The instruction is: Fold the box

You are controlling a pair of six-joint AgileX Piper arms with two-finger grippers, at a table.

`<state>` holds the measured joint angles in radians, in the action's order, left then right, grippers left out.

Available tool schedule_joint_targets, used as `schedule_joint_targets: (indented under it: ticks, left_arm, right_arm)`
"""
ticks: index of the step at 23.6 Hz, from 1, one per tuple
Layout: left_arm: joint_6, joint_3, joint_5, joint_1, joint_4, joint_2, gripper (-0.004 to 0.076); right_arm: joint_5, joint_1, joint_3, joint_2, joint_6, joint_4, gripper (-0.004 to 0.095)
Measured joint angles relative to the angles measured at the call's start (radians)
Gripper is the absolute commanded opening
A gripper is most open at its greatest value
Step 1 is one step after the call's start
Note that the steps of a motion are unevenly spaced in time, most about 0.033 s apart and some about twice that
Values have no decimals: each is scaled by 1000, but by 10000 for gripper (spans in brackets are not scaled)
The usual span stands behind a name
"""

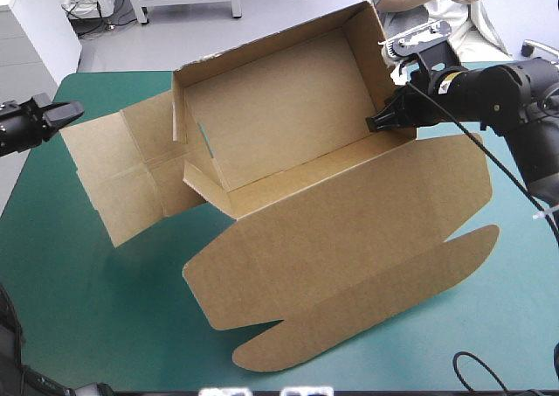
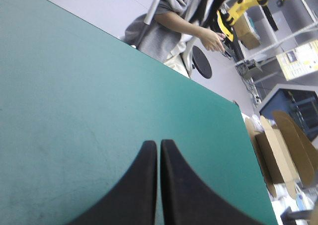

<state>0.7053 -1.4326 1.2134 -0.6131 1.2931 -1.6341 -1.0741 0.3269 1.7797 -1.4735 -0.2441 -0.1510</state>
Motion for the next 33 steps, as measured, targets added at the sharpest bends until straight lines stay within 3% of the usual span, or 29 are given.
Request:
schedule_joint_targets:
  ticks: [7, 15, 25, 33]
  left_arm:
    - [7, 0, -17, -7, 11, -95, 4]
    - [23, 0, -9, 333, -36, -149, 4]
    - [-51, 0, -8, 363, -129, -40, 4]
    - [-89, 0, -5, 435, -136, 19, 4]
  right_arm:
    - [-7, 0, 0, 43, -16, -6, -13]
    - [120, 0, 0, -16, -30, -111, -13]
    - [180, 0, 0, -194, 65, 4, -13]
    - [181, 0, 0, -242, 100, 16, -13]
